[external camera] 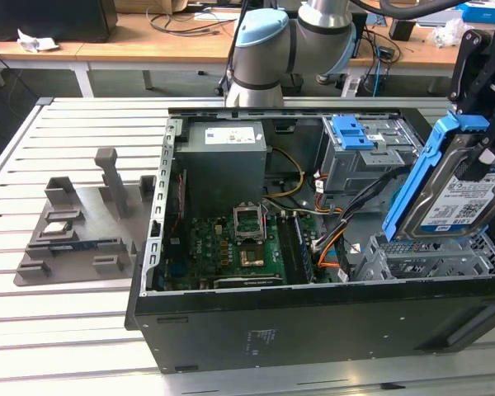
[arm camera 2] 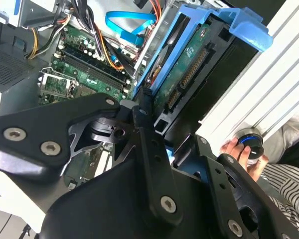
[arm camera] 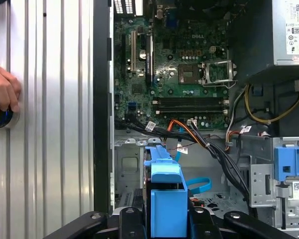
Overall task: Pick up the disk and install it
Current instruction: 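Pick up the disk, then insert the disk into the insertion slot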
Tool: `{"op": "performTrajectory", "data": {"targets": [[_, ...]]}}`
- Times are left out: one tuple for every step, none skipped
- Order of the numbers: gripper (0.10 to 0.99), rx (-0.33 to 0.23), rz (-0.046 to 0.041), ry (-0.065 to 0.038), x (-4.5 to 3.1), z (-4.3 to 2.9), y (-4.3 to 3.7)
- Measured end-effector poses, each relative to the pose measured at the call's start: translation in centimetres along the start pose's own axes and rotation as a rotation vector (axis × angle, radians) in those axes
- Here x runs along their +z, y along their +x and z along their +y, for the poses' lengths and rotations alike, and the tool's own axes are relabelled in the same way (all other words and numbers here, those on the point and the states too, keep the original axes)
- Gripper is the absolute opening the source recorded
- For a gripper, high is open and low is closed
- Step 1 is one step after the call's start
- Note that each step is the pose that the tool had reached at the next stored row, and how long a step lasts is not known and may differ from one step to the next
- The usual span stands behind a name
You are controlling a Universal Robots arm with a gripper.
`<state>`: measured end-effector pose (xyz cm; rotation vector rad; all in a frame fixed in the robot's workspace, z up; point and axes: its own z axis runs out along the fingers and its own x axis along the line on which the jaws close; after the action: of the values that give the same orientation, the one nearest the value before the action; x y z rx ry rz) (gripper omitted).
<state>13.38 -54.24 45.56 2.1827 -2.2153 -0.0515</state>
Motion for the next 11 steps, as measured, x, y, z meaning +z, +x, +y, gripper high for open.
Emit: {"op": "performTrajectory", "data": {"targets": [[0.365,0.0,0.0001,0.0,0.0,0.0,0.0],[0.365,0.0,0.0002,0.0,-0.01,-0.01,0.0],[0.365,0.0,0.0002,0.0,-0.01,-0.02,-0.01],[0.365,0.0,0.0001,0.0,0.0,-0.03,-0.01],[0.365,0.0,0.0002,0.0,-0.01,-0.03,-0.01],[0.365,0.0,0.0001,0.0,0.0,-0.03,-0.01],[0.365,0.0,0.0001,0.0,0.0,-0.03,-0.01],[0.365,0.0,0.0001,0.0,0.0,-0.04,-0.01],[0.365,0.0,0.0002,0.0,-0.01,-0.05,-0.01],[0.365,0.0,0.0001,0.0,-0.01,-0.05,-0.01],[0.365,0.0,0.0002,0.0,-0.01,-0.06,-0.01]]}}
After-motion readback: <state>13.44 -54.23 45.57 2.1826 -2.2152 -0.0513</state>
